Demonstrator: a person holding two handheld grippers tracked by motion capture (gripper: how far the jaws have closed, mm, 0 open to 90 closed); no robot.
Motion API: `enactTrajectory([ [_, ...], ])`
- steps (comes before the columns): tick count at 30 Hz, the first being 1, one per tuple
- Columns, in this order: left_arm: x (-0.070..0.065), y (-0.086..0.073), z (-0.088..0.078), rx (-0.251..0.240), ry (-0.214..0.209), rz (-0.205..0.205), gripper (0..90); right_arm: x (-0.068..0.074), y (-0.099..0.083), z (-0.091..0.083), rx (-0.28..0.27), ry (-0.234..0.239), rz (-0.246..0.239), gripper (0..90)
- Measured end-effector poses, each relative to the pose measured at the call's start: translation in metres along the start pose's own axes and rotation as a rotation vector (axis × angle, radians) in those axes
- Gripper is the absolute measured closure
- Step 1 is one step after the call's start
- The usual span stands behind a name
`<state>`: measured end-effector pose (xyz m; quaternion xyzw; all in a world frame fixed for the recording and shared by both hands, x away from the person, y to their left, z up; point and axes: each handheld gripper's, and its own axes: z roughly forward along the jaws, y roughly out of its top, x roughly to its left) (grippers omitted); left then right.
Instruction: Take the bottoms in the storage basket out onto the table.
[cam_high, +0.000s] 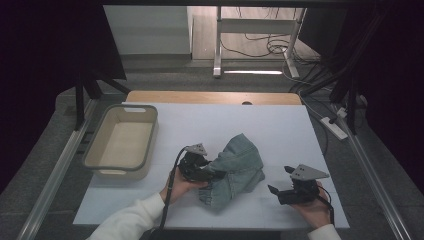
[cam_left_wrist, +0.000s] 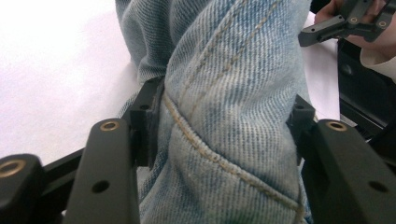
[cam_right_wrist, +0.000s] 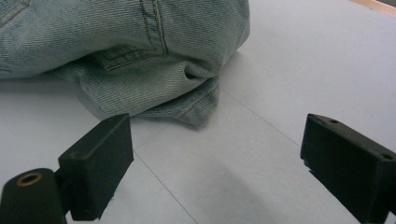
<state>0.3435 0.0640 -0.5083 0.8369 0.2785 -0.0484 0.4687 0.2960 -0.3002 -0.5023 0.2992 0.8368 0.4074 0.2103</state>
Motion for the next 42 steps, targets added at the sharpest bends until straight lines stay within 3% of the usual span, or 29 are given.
enactTrajectory([
  [13, 0.000, 0.000, 0.000, -0.002, 0.017, 0.016, 39.2, 0.000, 0.000, 0.000, -0.003, -0.003, 0.004, 9.4],
  [21, -0.006, 0.004, -0.004, -0.011, 0.064, 0.024, 23.2, 0.000, 0.000, 0.000, -0.003, 0.001, 0.003, 9.4],
  [25, -0.007, 0.006, -0.011, -0.059, 0.076, -0.010, 12.9, 0.000, 0.000, -0.001, -0.003, 0.001, 0.001, 9.4],
  [40, -0.005, 0.012, -0.048, -0.126, 0.145, 0.022, 12.9, 0.001, 0.000, -0.001, -0.013, 0.005, 0.000, 9.4],
  [42, -0.004, 0.012, -0.052, -0.121, 0.131, 0.022, 14.1, 0.001, 0.000, -0.001, -0.011, 0.011, -0.004, 9.4],
])
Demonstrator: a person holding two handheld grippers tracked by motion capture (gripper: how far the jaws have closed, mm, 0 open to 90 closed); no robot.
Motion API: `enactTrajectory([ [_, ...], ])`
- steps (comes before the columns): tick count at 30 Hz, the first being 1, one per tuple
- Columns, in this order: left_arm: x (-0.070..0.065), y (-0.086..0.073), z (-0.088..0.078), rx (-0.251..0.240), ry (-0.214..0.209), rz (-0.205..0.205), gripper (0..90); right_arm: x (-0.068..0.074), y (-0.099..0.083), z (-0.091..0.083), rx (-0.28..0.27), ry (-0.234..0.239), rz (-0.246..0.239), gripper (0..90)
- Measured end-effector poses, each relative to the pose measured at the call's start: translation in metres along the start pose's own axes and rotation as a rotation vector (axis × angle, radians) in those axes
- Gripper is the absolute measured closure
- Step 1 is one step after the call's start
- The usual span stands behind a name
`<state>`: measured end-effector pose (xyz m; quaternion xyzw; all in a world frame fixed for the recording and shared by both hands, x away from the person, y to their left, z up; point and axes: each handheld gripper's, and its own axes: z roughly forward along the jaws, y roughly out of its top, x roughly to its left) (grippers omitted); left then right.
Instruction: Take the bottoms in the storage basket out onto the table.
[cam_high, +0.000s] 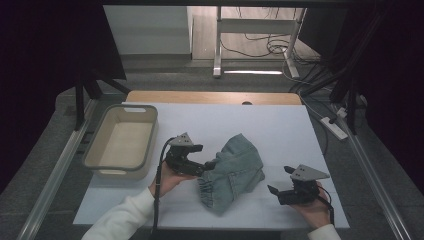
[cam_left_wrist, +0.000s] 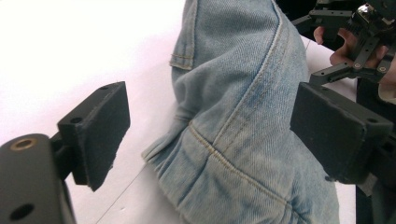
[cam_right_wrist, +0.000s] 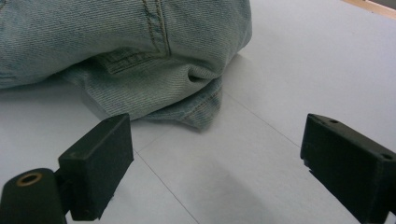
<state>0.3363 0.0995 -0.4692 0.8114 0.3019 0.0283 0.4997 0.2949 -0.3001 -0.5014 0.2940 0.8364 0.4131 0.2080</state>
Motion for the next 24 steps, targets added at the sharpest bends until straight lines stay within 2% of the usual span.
enactTrajectory([
  [6, -0.003, 0.000, -0.011, 0.007, 0.025, 0.033, 15.2, 0.001, 0.001, 0.000, -0.011, -0.001, 0.001, 9.4],
  [17, -0.007, -0.015, -0.030, 0.039, 0.060, 0.037, 16.2, 0.005, 0.002, 0.000, -0.020, 0.008, 0.007, 9.4],
  [22, -0.009, -0.023, -0.039, 0.053, 0.099, 0.057, 16.1, 0.007, 0.003, 0.001, -0.023, 0.015, 0.006, 9.4],
  [24, -0.010, -0.026, -0.043, 0.059, 0.109, 0.052, 16.2, 0.007, 0.003, 0.001, -0.028, 0.022, 0.013, 9.4],
])
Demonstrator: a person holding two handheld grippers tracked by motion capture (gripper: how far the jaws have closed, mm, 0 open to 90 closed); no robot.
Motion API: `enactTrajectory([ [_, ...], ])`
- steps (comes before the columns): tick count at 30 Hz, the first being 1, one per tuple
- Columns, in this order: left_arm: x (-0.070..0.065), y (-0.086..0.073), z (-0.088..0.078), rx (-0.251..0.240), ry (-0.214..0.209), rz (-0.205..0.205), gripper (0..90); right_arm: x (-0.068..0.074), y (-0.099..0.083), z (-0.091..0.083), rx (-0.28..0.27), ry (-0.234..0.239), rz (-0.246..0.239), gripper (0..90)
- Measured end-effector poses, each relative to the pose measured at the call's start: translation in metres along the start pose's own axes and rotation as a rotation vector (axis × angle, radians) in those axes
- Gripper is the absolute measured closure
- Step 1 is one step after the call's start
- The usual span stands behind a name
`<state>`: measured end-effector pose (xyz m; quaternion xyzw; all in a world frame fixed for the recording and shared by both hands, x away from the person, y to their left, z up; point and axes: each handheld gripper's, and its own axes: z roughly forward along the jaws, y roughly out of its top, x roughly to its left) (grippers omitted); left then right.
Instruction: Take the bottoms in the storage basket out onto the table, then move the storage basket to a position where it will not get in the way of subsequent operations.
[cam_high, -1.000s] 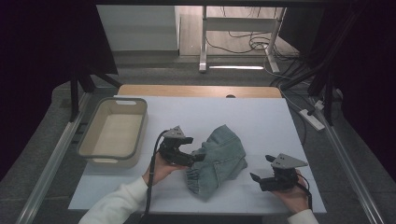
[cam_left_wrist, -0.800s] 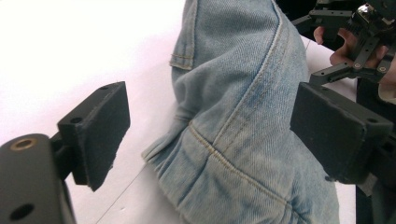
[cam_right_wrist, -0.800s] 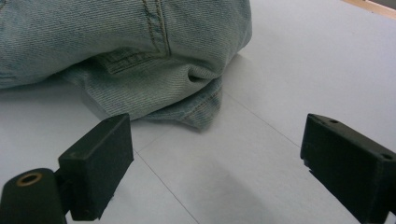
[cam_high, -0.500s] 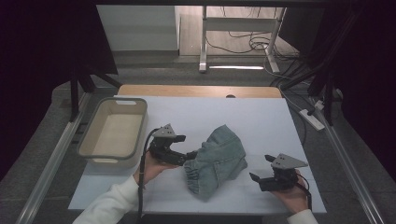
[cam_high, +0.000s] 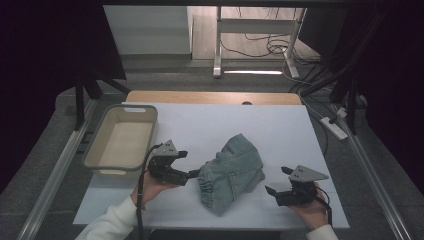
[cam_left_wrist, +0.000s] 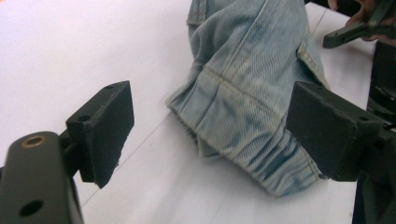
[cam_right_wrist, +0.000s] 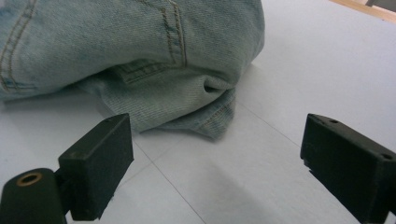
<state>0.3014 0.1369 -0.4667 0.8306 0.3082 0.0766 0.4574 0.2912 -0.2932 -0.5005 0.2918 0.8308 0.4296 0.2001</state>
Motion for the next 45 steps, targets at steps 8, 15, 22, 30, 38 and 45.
enactTrajectory([
  [8, -0.003, -0.017, -0.018, 0.004, 0.029, -0.019, 16.5, 0.004, 0.001, 0.003, -0.014, 0.025, 0.005, 9.4],
  [15, 0.003, -0.022, -0.022, -0.003, 0.031, -0.054, 16.5, 0.010, 0.003, 0.005, -0.021, 0.043, 0.003, 9.4],
  [22, 0.004, -0.021, -0.018, 0.002, 0.039, -0.059, 17.2, 0.015, 0.005, 0.009, -0.015, 0.060, -0.009, 9.5],
  [30, 0.005, -0.022, -0.018, -0.006, 0.047, -0.065, 16.7, 0.023, 0.008, 0.012, -0.022, 0.084, -0.019, 9.5],
  [38, 0.006, -0.022, -0.017, -0.007, 0.043, -0.063, 16.7, 0.034, 0.012, 0.016, -0.024, 0.115, -0.041, 9.5],
  [45, 0.005, -0.022, -0.018, -0.007, 0.043, -0.062, 16.7, 0.041, 0.015, 0.021, -0.016, 0.133, -0.053, 9.5],
])
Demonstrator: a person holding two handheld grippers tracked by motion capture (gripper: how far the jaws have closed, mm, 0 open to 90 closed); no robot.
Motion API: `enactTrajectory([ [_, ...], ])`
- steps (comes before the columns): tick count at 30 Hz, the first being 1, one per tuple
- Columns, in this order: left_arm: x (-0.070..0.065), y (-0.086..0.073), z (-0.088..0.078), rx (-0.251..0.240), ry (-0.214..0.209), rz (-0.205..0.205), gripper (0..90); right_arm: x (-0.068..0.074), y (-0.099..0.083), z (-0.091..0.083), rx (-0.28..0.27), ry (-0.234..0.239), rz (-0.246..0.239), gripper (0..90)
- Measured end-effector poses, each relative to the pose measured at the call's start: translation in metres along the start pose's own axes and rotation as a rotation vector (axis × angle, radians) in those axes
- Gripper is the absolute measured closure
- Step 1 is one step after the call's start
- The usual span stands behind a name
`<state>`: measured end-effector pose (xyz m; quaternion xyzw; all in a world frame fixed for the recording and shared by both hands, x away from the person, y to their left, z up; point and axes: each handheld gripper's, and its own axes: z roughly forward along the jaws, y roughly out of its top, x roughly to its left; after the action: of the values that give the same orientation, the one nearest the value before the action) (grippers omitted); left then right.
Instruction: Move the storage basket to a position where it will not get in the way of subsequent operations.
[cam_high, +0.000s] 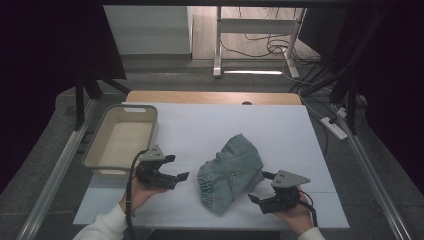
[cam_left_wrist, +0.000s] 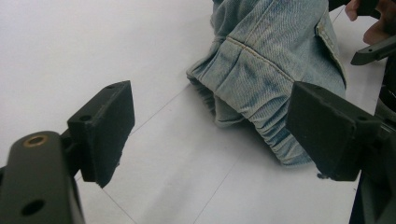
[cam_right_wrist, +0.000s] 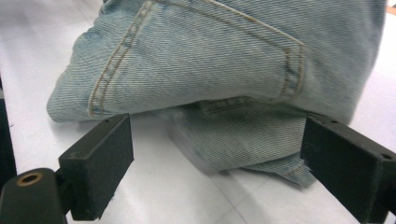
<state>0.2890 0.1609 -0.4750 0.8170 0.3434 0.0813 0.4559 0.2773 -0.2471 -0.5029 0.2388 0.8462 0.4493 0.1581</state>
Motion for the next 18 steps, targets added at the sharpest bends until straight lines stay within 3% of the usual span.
enactTrajectory([
  [18, 0.002, -0.003, 0.000, 0.009, 0.010, -0.006, 16.7, 0.017, 0.008, 0.010, -0.002, 0.050, -0.040, 9.5],
])
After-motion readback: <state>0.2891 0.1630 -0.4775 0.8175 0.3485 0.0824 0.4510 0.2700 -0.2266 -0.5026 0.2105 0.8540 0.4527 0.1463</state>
